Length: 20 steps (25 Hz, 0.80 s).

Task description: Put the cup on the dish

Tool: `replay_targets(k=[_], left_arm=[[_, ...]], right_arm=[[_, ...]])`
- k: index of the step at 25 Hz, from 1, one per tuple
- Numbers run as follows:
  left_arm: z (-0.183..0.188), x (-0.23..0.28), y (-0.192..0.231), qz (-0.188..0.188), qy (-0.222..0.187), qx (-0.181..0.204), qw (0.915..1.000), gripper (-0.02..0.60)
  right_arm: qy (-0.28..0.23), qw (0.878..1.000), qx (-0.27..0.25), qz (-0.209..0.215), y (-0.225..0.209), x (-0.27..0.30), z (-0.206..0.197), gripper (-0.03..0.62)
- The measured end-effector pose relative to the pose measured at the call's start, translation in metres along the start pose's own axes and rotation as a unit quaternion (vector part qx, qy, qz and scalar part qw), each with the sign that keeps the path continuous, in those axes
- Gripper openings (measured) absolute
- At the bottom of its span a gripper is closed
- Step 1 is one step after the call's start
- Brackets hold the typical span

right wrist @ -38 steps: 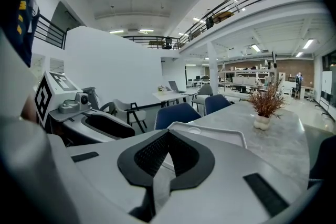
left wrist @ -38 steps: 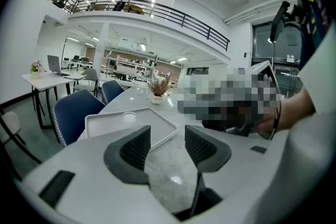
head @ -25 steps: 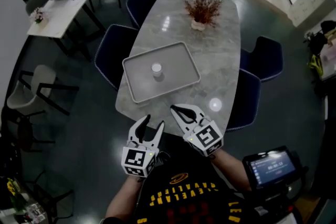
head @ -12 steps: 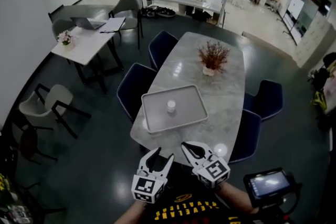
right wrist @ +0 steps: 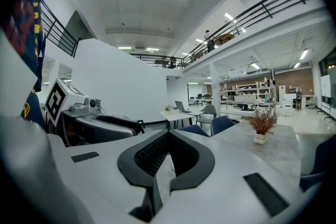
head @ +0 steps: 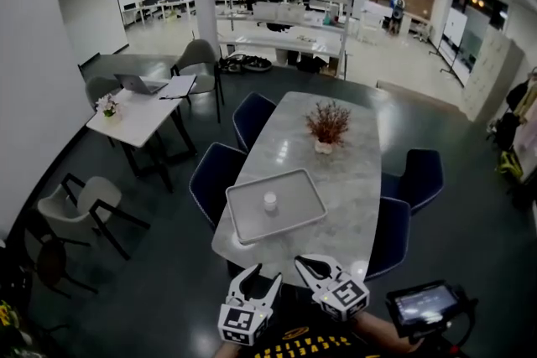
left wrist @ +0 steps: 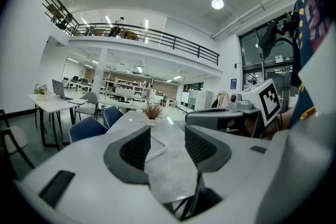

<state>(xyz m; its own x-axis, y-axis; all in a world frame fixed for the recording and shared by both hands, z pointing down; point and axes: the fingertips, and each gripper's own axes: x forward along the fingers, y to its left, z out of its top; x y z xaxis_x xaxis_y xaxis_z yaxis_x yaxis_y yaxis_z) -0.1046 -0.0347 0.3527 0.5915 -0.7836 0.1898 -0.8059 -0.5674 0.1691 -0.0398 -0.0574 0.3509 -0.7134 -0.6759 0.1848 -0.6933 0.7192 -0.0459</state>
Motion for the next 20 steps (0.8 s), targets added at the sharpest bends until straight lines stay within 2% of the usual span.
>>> replay_targets(k=[9,13,16,20], left_arm=[[-0.004,-0.011,-0.026,-0.021,-0.007,0.012,0.9997,0.207],[0.001,-0.02,-0.034,-0.015,-0.02,0.024,0.9994,0.207],[0.012,-0.022,-0.033,-0.013,-0.032,0.032,0.9989,0.207],[0.008,-0.023,-0.023,-0.018,-0.03,0.025,0.9991,0.207]], right_arm=[[-0.024,1.0,0.002,-0.009,0.013,-0.025,0.007,0.006],[-0.051,0.998,-0.006,-0.021,0.015,-0.039,0.016,0.006],[-0.07,0.997,-0.005,-0.038,0.011,-0.043,0.025,0.006],[-0.065,0.997,-0.007,-0.045,0.012,-0.034,0.02,0.006]])
